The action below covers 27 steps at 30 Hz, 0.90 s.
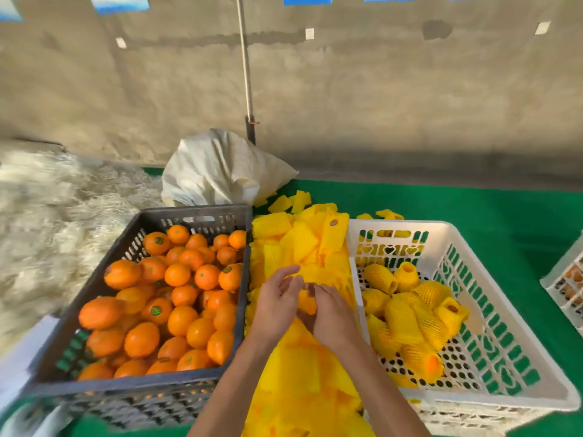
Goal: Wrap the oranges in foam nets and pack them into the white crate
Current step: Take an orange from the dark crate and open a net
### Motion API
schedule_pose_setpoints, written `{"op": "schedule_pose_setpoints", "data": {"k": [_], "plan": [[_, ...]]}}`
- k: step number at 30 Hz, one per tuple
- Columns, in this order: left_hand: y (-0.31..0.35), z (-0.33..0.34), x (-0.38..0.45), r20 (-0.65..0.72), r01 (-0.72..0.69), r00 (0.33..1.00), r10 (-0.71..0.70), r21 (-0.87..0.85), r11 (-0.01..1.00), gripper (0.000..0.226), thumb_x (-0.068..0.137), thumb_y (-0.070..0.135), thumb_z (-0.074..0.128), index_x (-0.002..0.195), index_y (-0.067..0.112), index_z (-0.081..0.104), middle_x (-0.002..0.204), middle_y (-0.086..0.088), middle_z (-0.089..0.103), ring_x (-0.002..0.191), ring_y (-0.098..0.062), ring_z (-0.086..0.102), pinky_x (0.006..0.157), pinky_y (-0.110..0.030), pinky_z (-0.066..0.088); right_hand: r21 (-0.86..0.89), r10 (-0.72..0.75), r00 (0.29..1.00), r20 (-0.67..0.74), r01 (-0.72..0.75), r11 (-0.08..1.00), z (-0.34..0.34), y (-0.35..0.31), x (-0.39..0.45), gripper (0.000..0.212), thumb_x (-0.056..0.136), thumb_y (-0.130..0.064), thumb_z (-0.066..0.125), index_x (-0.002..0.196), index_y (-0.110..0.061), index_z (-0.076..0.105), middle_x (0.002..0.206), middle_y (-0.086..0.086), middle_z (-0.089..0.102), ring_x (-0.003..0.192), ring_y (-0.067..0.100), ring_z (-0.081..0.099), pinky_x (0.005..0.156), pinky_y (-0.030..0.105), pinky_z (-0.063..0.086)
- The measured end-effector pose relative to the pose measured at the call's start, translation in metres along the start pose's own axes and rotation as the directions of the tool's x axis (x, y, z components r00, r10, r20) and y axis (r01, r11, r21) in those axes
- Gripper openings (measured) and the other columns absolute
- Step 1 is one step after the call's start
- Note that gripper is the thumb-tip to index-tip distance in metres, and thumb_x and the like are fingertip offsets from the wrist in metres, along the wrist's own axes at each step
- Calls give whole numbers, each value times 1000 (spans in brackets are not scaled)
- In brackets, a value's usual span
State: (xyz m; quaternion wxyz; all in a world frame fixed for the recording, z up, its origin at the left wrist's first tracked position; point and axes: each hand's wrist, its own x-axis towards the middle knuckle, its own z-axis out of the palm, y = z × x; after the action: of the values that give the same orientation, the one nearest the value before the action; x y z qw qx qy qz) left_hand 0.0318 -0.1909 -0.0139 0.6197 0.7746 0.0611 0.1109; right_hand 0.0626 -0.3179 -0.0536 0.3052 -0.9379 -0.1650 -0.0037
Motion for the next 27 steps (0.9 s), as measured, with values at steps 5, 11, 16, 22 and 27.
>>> {"op": "schedule_pose_setpoints", "data": {"k": [5, 11, 16, 22, 27], "plan": [[-21, -58, -3, -88, 22, 996, -17, 58, 998, 22, 105, 19, 60, 123, 14, 70, 72, 8, 60, 52, 6, 52, 50, -8, 36, -72, 124, 973, 196, -112, 991, 34, -27, 9, 44, 89, -52, 68, 125, -26, 61, 123, 0, 58, 118, 23, 58, 95, 37, 48], [-35, -86, -9, -95, 16, 995, -16, 3, 1000, 19, 106, 24, 59, 119, 20, 71, 86, 3, 69, 73, -9, 61, 60, -6, 43, -77, 120, 968, 222, -105, 991, 43, -43, 13, 27, 93, -10, 60, 118, -17, 69, 121, 10, 65, 116, 28, 60, 95, 35, 48], [-37, -99, -15, -93, -23, 995, 19, -42, 999, 15, 106, 25, 57, 111, 28, 71, 73, -5, 66, 59, -5, 53, 57, -14, 45, -89, 199, 969, 148, -188, 978, 42, -49, 8, 42, 92, -23, 70, 130, -10, 58, 127, 12, 60, 116, 29, 59, 89, 35, 48], [-36, -106, -20, -81, -39, 996, 33, -70, 997, 16, 107, 23, 57, 110, 25, 72, 74, -13, 59, 59, -9, 47, 55, -14, 40, -82, 413, 897, 158, -404, 911, 47, -49, -3, 61, 96, -40, 65, 135, -4, 35, 118, 19, 62, 100, 36, 66, 76, 41, 54], [-37, -108, -22, -83, -3, 997, -6, -103, 995, 16, 106, 22, 56, 111, 25, 72, 84, -11, 63, 73, -17, 52, 60, -16, 43, -132, 326, 945, 30, -320, 938, 39, -55, -13, 36, 103, -32, 54, 133, -14, 59, 121, 9, 68, 105, 29, 66, 83, 41, 55]]}}
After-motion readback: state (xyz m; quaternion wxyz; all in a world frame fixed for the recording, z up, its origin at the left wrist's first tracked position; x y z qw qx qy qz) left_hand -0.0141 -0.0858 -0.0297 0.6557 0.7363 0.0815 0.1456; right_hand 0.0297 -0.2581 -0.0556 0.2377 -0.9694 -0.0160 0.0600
